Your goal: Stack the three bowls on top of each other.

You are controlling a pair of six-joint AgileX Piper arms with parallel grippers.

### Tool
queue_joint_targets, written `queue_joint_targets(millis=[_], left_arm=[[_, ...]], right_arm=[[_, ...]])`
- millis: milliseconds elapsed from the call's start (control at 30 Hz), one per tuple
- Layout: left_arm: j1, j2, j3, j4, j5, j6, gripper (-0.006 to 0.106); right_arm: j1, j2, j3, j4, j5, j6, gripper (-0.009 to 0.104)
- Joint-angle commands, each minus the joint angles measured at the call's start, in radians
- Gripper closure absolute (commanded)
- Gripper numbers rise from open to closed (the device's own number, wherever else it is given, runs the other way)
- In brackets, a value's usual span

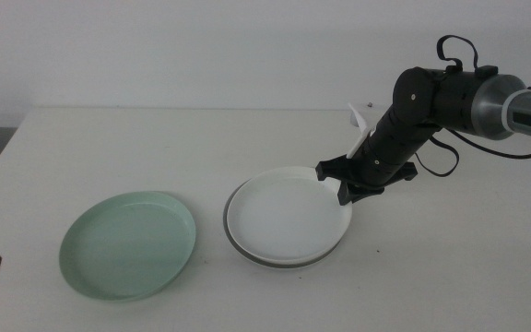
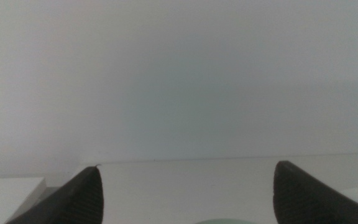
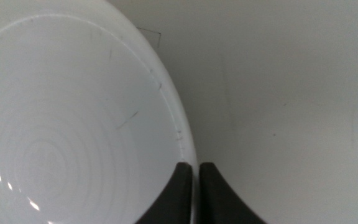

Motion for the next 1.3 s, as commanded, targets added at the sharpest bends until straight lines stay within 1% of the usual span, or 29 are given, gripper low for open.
queue_joint_targets(millis=[0,33,100,167,200,267,300,367,500,533,567,633,700,800,833,867,933,1000,1100,1267], left_arm=[[0.001,-0.003,0.000,-0.001,-0.012,0.000,0.007],[0.001,-0.003,0.000,-0.001,-0.012,0.000,0.007],[0.001,-0.003,0.000,-0.001,-0.012,0.000,0.007],[0.001,-0.003,0.000,-0.001,-0.012,-0.003,0.007],[0.001,-0.003,0.000,-0.001,-0.012,-0.003,0.007],[0.001,-0.003,0.000,-0.001,-0.012,-0.003,0.007],[0.001,-0.003,0.000,-0.001,-0.012,-0.003,0.007],[0.001,-0.003,0.000,-0.001,-0.012,-0.003,0.007],[0.001,-0.003,0.000,-0.001,-0.012,-0.003,0.007],[0.001,-0.003,0.000,-0.001,-0.012,0.000,0.007],[0.001,-0.003,0.000,-0.001,-0.012,0.000,0.007],[0.001,-0.003,0.000,-0.001,-0.012,0.000,0.007],[0.001,-0.003,0.000,-0.001,-0.012,0.000,0.007],[0.001,-0.003,0.000,-0.001,-0.012,0.000,0.007],[0.001,-0.003,0.000,-0.001,-0.012,0.000,0.007],[0.001,-0.003,0.000,-0.001,-0.012,0.000,0.007],[0.001,-0.003,0.000,-0.001,-0.012,0.000,0.007],[0.001,-0.003,0.000,-0.001,-0.012,0.000,0.007],[0.001,-0.003,0.000,-0.001,-0.012,0.000,0.007],[0.001,-0.003,0.000,-0.001,-0.012,0.000,0.007]], right_arm=[[0.000,-0.007,0.003,-0.026,0.005,0.007,0.089],[0.000,-0.009,0.003,-0.036,0.010,0.010,0.083],[0.000,-0.011,0.003,-0.067,0.021,0.022,0.068],[-0.002,-0.021,0.003,-0.106,0.045,0.047,0.048],[-0.009,-0.033,0.003,-0.108,0.056,0.049,0.038],[-0.026,-0.070,0.003,-0.106,0.069,0.041,0.023],[-0.036,-0.098,0.003,-0.104,0.072,0.031,0.018],[-0.061,-0.163,0.003,-0.092,0.088,-0.017,0.012],[-0.112,-0.351,0.056,-0.086,0.121,-0.130,0.012],[-0.125,-0.414,0.090,-0.074,0.105,-0.156,0.012],[-0.139,-0.485,0.148,-0.046,0.072,-0.196,0.012],[-0.161,-0.632,0.286,0.046,-0.002,-0.302,0.012],[-0.168,-0.808,0.446,0.179,-0.070,-0.471,0.012],[-0.168,-1.035,0.614,0.369,-0.094,-0.654,0.012],[-0.168,-1.101,0.641,0.404,-0.086,-0.703,0.012],[-0.168,-1.158,0.664,0.426,-0.069,-0.729,0.012],[-0.168,-1.231,0.682,0.434,-0.044,-0.734,0.012],[-0.168,-1.274,0.684,0.426,-0.011,-0.734,0.012],[-0.168,-1.286,0.684,0.432,0.012,-0.734,0.012],[-0.168,-1.286,0.684,0.436,0.008,-0.734,0.012]])
